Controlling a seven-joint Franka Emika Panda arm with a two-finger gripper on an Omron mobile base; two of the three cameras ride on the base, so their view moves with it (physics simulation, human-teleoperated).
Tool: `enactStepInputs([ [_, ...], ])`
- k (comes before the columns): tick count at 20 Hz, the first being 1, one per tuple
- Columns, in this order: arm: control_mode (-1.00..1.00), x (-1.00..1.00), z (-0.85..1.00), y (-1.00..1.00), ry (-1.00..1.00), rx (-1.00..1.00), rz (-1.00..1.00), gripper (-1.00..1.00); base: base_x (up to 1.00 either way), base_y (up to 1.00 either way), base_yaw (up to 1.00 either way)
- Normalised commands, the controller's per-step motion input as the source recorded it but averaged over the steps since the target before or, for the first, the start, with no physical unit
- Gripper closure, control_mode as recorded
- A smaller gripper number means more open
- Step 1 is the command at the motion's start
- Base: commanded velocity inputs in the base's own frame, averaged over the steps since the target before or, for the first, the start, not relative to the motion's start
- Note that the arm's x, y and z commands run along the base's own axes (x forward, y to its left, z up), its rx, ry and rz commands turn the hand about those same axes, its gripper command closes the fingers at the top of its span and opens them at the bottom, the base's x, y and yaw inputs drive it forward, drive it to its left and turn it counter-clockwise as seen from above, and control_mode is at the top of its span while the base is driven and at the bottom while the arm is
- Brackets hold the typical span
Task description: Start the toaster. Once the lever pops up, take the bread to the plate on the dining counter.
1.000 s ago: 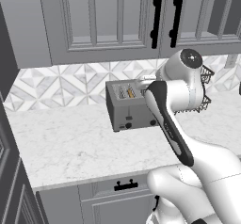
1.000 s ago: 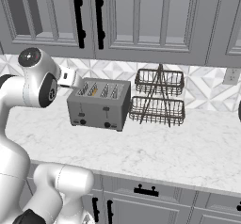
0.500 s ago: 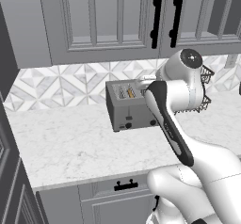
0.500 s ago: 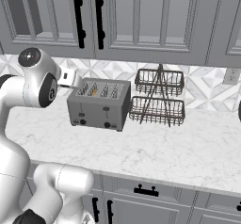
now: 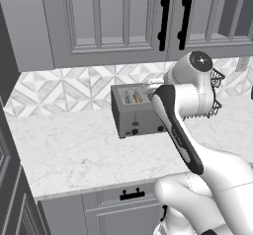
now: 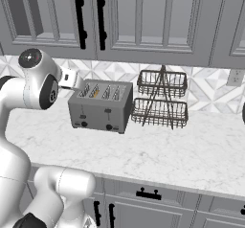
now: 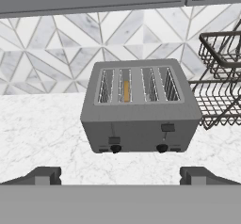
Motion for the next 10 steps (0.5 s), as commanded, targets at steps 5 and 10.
enactStepInputs([
  [5,-1.00,0.00,0.00,0.00,0.00,0.00,0.00,-1.00,0.00,0.00,0.00],
  [10,-1.00,0.00,0.00,0.00,0.00,0.00,0.00,-1.00,0.00,0.00,0.00],
])
